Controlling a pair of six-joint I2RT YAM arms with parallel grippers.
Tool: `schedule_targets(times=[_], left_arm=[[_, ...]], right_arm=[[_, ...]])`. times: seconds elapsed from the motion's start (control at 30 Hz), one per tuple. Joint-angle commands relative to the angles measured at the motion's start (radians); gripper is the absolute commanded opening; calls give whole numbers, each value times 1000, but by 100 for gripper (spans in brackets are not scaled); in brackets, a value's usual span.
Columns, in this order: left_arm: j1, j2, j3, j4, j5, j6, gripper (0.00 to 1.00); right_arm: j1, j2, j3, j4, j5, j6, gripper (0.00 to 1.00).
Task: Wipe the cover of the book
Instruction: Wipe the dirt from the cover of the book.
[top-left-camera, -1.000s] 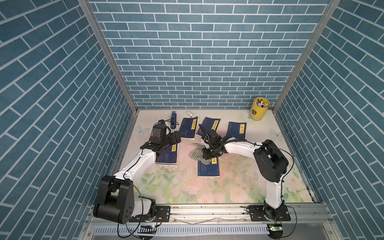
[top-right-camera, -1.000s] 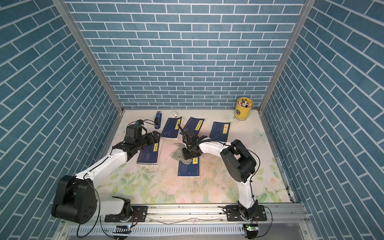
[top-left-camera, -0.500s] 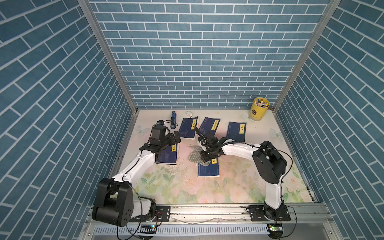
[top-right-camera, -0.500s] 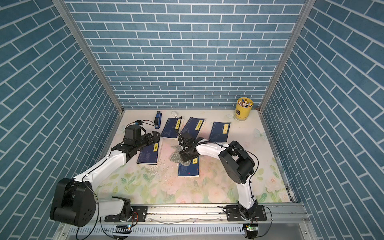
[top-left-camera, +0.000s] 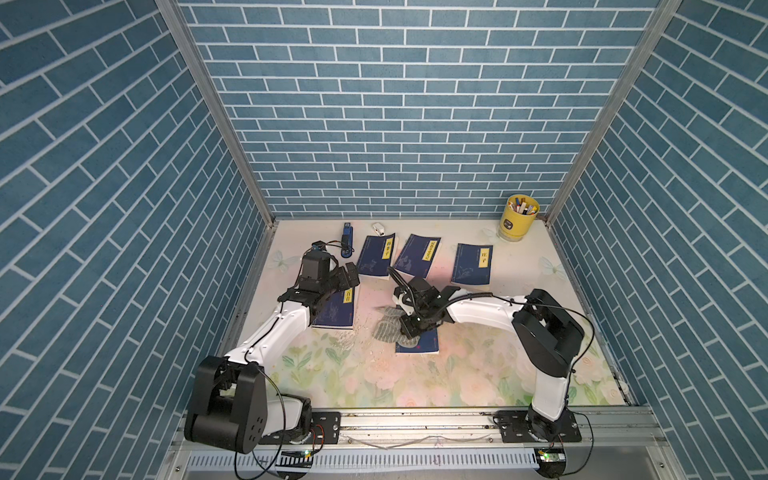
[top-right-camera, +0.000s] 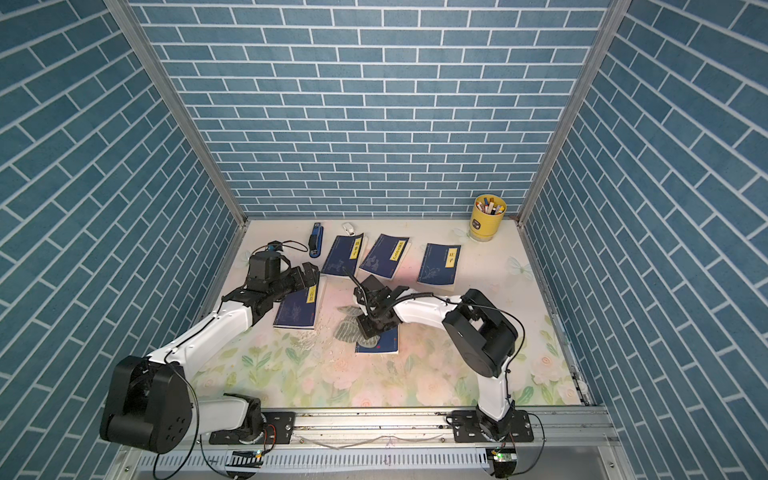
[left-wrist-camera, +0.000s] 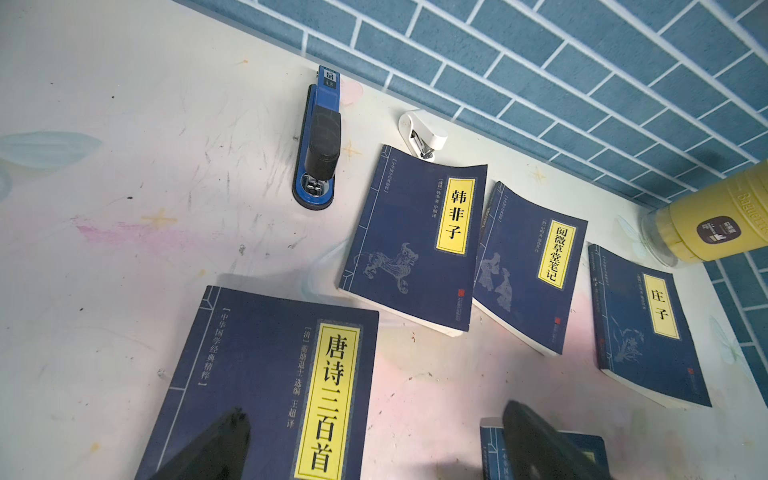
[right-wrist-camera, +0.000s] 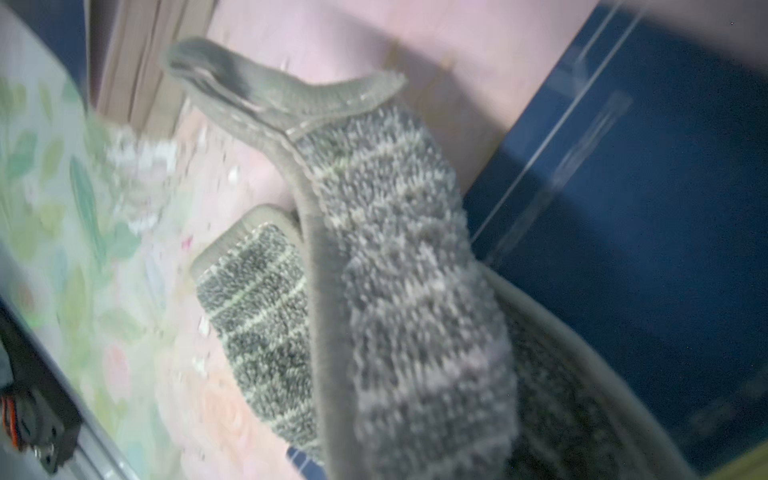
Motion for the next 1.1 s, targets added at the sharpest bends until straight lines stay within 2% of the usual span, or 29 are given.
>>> schedule_targets(times=[0.0, 0.1, 0.23, 0.33, 0.47, 0.67, 0.83, 1.07], left_arm=[[7, 1, -17, 33, 4, -14, 100], [7, -6, -23, 33, 4, -20, 100], [7, -10, -27, 30, -11, -18, 100], [7, -5, -23, 30, -11, -16, 100], [7, 10, -13, 28, -18, -12, 100], [8, 26, 0, 27, -23, -12, 100], [9, 30, -1, 26, -30, -8, 100], [8, 12, -5, 7, -38, 1, 100]], right_arm=[[-63, 137, 94, -109, 56, -63, 0], [-63, 179, 176, -161, 49, -101, 0], [-58, 170, 153, -161, 50, -98, 0], [-27, 112, 73, -148, 66, -84, 0], [68, 12, -48, -136, 77, -54, 0], [157, -107, -215, -99, 74, 61, 0], [141, -127, -245, -88, 99, 62, 0], [13, 5, -87, -94, 34, -3, 0]])
